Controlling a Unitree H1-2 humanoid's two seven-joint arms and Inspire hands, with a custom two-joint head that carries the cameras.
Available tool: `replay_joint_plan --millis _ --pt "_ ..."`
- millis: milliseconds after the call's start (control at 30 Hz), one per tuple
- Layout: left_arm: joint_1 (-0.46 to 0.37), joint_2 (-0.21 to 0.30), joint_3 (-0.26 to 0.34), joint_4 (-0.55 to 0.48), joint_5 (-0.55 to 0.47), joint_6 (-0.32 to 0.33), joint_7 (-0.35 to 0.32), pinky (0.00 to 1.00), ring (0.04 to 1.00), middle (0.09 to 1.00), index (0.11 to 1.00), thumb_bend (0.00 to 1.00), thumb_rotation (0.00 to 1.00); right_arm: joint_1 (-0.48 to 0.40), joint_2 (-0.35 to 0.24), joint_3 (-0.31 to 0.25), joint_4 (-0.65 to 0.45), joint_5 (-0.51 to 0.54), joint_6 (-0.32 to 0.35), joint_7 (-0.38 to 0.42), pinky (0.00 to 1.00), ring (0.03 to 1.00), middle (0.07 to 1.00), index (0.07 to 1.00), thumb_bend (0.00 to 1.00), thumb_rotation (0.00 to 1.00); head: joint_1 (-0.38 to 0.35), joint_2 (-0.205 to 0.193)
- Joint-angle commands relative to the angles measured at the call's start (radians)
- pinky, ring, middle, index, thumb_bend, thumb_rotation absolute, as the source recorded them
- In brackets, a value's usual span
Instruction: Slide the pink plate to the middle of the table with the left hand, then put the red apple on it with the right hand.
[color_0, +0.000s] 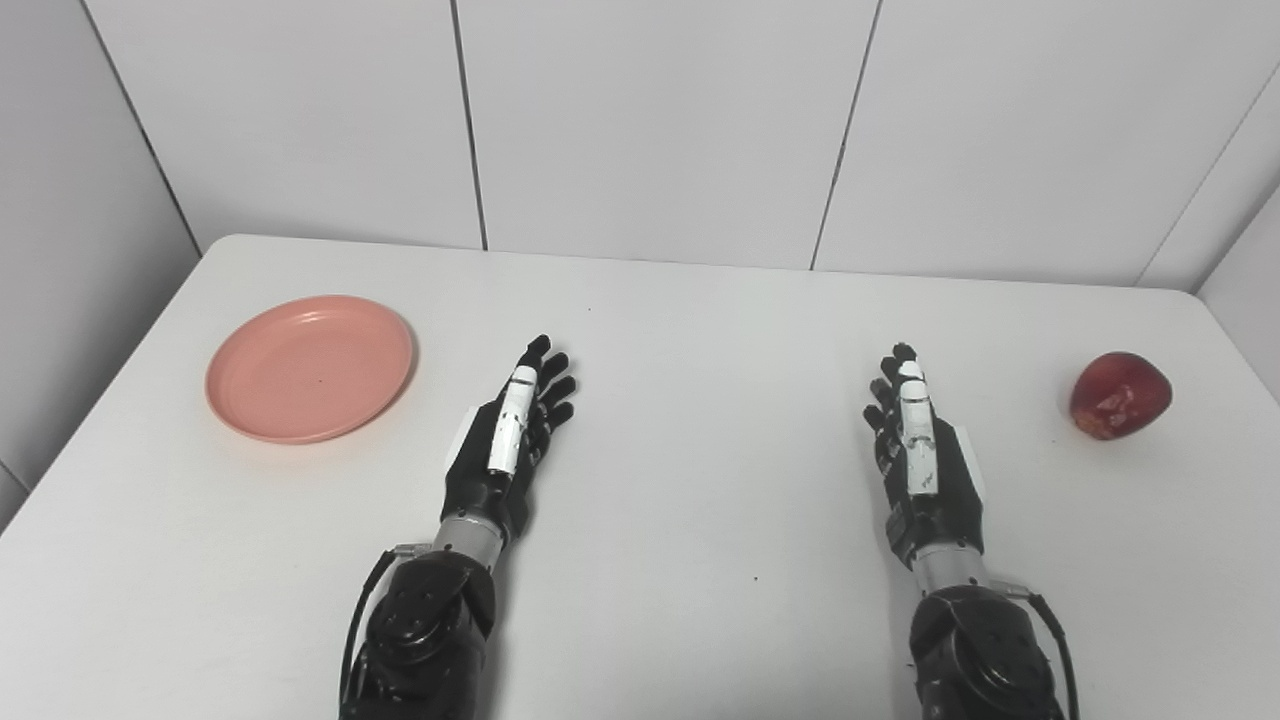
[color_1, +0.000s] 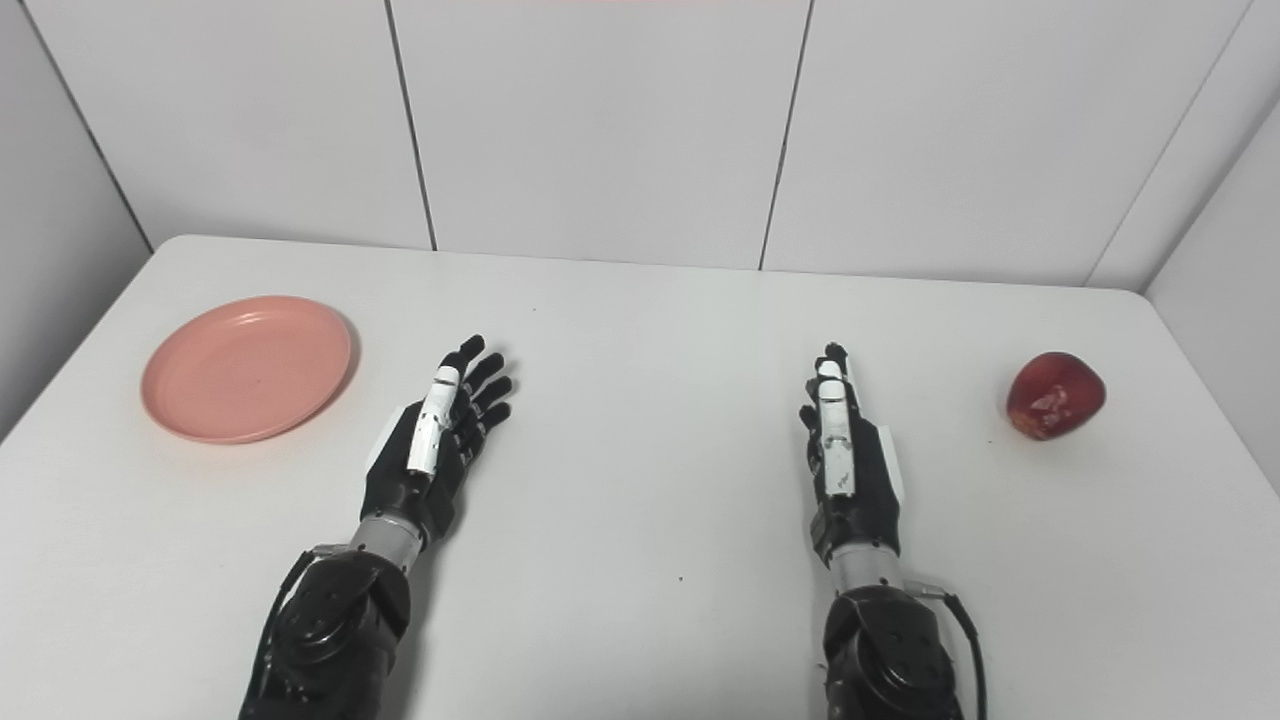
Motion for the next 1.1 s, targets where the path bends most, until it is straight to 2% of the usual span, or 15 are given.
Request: replay_joint_plan --millis 0,1067 --pt "-0.021 -0.004 -0.001 -0.016 -0.004 -0.031 -0.007 0.94 0.934 0.951 0.944 0.39 1.00 -0.021 0.002 -0.002 -0.024 0.010 -0.056 0.012 1.00 1.000 1.000 1.000 0.25 1.00 0.001 0.002" --pt "-0.018 -0.008 -0.002 -0.021 -0.008 -0.029 -0.008 0.94 0.935 0.952 0.948 0.39 1.00 -0.019 -0.001 -0.001 -0.025 0.005 -0.054 0.016 1.00 1.000 1.000 1.000 0.26 1.00 0.002 0.002"
